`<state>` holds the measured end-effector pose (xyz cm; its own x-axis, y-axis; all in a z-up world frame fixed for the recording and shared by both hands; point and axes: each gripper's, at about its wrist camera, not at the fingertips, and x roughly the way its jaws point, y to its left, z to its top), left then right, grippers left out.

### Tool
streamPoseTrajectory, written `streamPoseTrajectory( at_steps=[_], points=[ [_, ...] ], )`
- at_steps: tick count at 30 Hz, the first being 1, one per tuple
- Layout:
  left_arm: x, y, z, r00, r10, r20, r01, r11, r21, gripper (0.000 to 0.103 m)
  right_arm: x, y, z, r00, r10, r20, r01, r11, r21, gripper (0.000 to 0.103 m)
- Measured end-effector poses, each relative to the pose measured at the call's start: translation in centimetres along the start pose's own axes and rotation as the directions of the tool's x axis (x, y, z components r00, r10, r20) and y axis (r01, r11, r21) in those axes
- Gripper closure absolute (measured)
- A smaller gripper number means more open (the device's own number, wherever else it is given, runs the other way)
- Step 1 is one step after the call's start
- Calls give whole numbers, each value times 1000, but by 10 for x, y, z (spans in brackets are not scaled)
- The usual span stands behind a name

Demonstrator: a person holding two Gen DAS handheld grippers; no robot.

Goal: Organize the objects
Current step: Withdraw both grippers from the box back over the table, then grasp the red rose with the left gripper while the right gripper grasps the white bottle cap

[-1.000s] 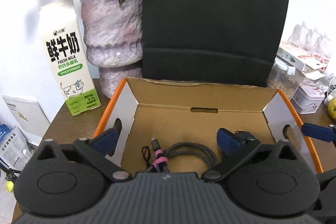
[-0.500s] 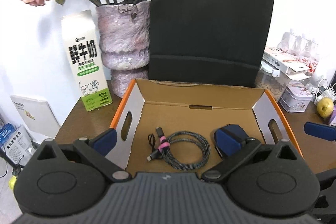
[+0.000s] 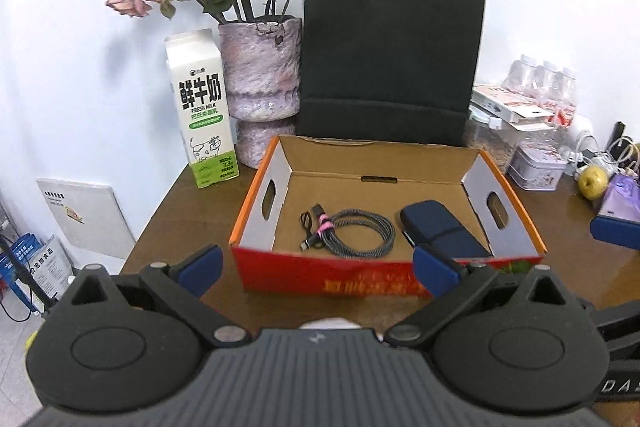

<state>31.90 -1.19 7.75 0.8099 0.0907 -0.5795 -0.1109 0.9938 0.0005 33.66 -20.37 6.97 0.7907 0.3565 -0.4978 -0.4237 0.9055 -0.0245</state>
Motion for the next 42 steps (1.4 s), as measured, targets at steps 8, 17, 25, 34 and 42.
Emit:
streamPoseTrajectory(
  at_steps=[8,17,25,34,42],
  points=[
    [-42,14,-34,1000,-7,21,8,1000,-28,0,-47,6,-32,1000,7,18,-7,1000,-29,0],
    [-72,31,-80,1000,6,-2,-7,1000,-30,0,-84,8,-79,1000,11,16,-10,1000,-26,0],
    [-84,47,-116,999,10,-34,-11,1000,-29,0,-102,10,-115,1000,12,-6,-12,1000,-22,0],
    [-86,61,-149,998,-2,-61,0,1000,-27,0,-106,1,-149,999,13,-46,-13,1000,-2,0],
    [-83,70,-175,995,-59,-84,56,998,-42,0,-107,-17,-172,997,8,-71,-6,1000,17,0]
  ],
)
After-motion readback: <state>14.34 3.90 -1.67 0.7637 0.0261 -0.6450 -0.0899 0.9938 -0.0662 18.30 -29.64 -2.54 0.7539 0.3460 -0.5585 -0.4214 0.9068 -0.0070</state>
